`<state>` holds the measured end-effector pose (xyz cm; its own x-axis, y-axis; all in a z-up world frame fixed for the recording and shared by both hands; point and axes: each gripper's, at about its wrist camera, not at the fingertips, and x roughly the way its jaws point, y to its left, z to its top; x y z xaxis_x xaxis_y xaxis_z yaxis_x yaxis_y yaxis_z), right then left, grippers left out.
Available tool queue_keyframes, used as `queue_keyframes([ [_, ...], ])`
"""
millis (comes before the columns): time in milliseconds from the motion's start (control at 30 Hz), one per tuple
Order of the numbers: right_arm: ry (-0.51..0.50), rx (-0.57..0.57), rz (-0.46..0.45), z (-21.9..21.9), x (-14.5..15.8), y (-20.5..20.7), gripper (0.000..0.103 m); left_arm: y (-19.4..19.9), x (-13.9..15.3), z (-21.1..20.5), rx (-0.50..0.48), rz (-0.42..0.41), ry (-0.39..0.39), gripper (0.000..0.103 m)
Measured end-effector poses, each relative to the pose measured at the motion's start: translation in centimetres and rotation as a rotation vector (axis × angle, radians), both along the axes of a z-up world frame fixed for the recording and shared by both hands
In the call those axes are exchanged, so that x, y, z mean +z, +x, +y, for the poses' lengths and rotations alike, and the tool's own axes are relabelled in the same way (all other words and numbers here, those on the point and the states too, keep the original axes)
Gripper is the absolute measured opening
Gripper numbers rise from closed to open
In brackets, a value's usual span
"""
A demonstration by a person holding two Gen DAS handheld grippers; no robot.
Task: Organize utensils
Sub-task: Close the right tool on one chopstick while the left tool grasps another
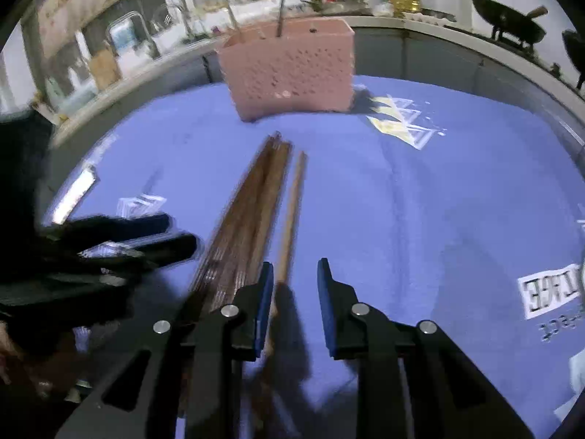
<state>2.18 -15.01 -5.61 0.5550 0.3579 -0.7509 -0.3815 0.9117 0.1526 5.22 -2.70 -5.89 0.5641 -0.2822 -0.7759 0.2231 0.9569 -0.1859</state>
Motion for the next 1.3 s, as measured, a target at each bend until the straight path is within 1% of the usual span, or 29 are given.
queue_keyframes([
  [67,0.033,0.048,0.024,0.3,0.1,-0.2,0.025,0.2,-0.3,-0.1,0.001,0.015,0.009,0.043],
  [167,0.037,0.109,0.056,1.6,-0.4,-0.6,0.025,0.3,-0.3,0.3,0.012,0.020,0.002,0.043],
  [200,0.024,0.118,0.064,2.0,-0.7,-0.6,0.022,0.4,-0.2,0.4,0.014,0.020,0.005,0.043],
  [233,0.009,0.114,0.074,2.1,-1.2,-0.5,0.012,0.3,-0.2,0.3,0.013,0.021,0.008,0.043],
  [267,0.027,0.112,0.089,1.9,-1.6,-0.3,0.011,0.4,-0.2,0.2,0.010,0.023,0.012,0.043],
  [300,0.065,0.091,0.103,1.3,-1.7,-0.1,0.007,0.5,-0.3,0.0,0.007,0.025,0.017,0.043],
  [333,0.093,0.071,0.116,0.7,-1.7,0.2,0.007,0.6,-0.3,-0.2,0.001,0.026,0.026,0.043],
  [400,0.126,0.024,0.124,-0.5,-1.7,0.6,0.007,0.7,-0.6,-0.6,-0.007,0.031,0.043,0.043],
  [533,0.118,-0.022,0.123,-1.6,-2.0,1.0,0.007,0.8,-0.8,-1.5,-0.009,0.008,0.102,0.043],
  [633,0.111,0.005,0.121,-1.4,-2.0,0.6,0.007,1.0,-0.8,-1.5,0.000,0.006,0.108,0.042],
  [700,0.090,0.005,0.093,-1.1,-1.8,0.2,0.007,1.1,-0.7,-1.3,0.012,0.008,0.116,0.034],
  [767,0.089,0.004,0.085,-1.2,-1.7,0.4,0.007,1.2,-0.7,-1.1,0.012,0.013,0.110,0.034],
  [833,0.100,-0.005,0.074,-1.4,-1.5,0.6,0.007,1.2,-0.7,-1.3,0.010,0.014,0.122,0.034],
  [900,0.109,-0.016,0.061,-1.8,-1.2,0.9,0.007,1.3,-0.8,-1.7,0.003,0.010,0.144,0.034],
  [967,0.106,-0.033,0.050,-2.0,-1.0,1.6,0.007,1.6,-0.8,-2.3,0.001,0.001,0.186,0.034],
  [1067,0.088,-0.043,0.054,-2.2,-1.1,2.7,0.007,2.4,-0.9,-3.1,-0.004,-0.019,0.229,0.034],
  [1133,0.080,-0.033,0.066,-2.1,-1.3,3.5,0.007,3.1,-0.8,-3.2,-0.003,-0.022,0.227,0.034],
  [1200,0.064,-0.036,0.054,-2.0,-1.2,4.1,0.007,3.7,-0.8,-3.2,-0.002,-0.028,0.225,0.033],
  [1233,0.060,-0.033,0.054,-1.9,-1.2,4.4,0.007,3.9,-0.8,-3.1,-0.001,-0.035,0.221,0.030],
  [1267,0.053,-0.030,0.056,-1.8,-1.3,4.8,0.007,4.0,-0.8,-3.0,-0.003,-0.039,0.217,0.019],
  [1300,0.043,-0.031,0.059,-1.7,-1.3,5.0,0.007,4.1,-0.7,-2.8,-0.007,-0.037,0.208,0.010],
])
